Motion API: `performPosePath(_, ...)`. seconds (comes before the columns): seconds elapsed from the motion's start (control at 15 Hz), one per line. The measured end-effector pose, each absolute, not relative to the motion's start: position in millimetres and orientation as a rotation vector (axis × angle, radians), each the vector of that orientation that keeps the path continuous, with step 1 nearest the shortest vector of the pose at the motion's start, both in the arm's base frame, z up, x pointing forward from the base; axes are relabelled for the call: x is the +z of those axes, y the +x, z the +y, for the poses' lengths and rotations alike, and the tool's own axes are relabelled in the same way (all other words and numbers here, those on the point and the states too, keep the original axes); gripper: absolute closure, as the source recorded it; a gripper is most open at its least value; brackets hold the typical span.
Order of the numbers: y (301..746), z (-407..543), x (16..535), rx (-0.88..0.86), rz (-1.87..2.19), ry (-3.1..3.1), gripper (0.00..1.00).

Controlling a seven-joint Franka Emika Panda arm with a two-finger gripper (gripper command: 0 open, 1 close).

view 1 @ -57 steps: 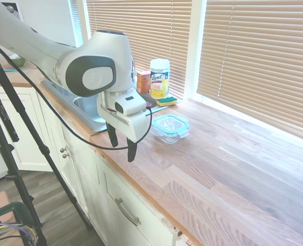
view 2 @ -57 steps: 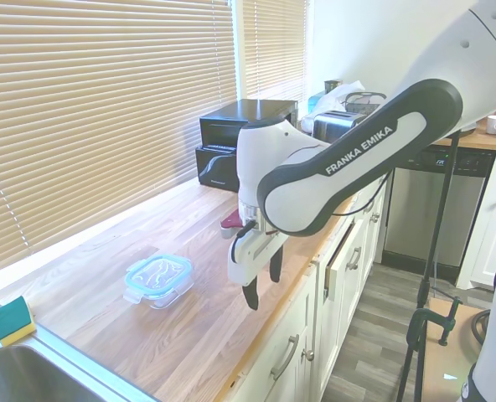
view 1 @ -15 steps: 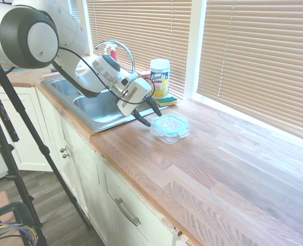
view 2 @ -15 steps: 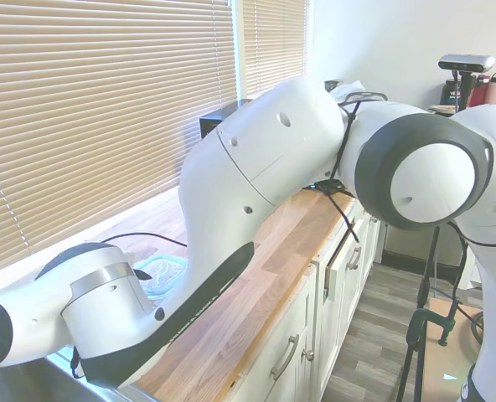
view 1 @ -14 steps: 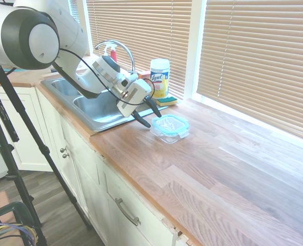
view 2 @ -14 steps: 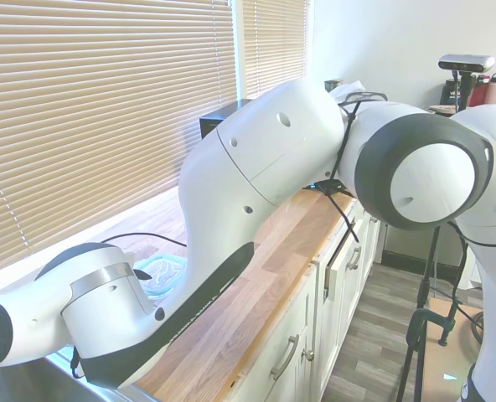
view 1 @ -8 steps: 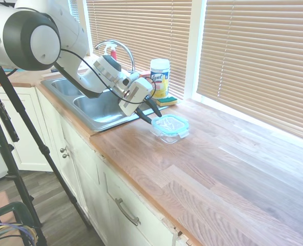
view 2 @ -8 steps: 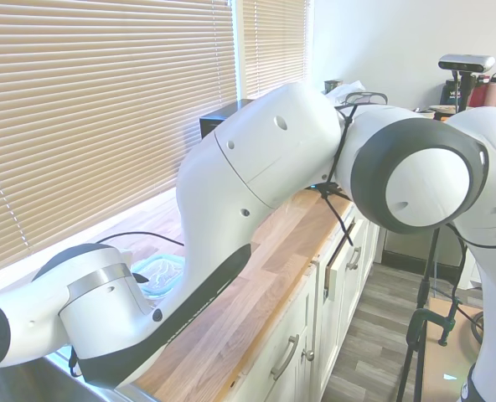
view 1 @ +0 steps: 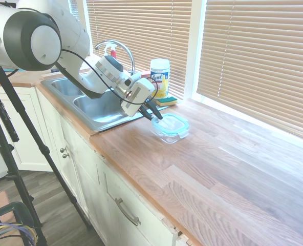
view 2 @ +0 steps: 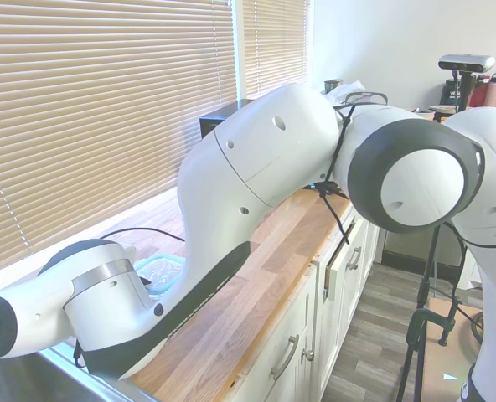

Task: Uncover the lid of the food container

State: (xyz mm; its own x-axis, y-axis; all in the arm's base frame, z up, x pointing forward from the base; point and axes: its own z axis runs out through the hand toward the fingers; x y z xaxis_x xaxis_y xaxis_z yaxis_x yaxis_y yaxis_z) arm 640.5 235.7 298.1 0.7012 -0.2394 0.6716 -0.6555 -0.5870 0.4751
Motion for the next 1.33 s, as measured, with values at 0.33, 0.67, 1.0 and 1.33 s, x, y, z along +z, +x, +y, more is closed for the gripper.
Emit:
performPosePath(0.33, 643, 236, 303, 0.694, -0.726, 2.194, 1.0)
performPosePath(0.67, 653, 228, 319, 0.622, -0.822, 2.244, 1.0)
performPosePath(1.0, 673, 207, 349, 0.556, -0.963, 2.298, 1.0)
performPosePath(1.33, 697, 171, 395, 0.587, -1.118, 2.311, 1.0)
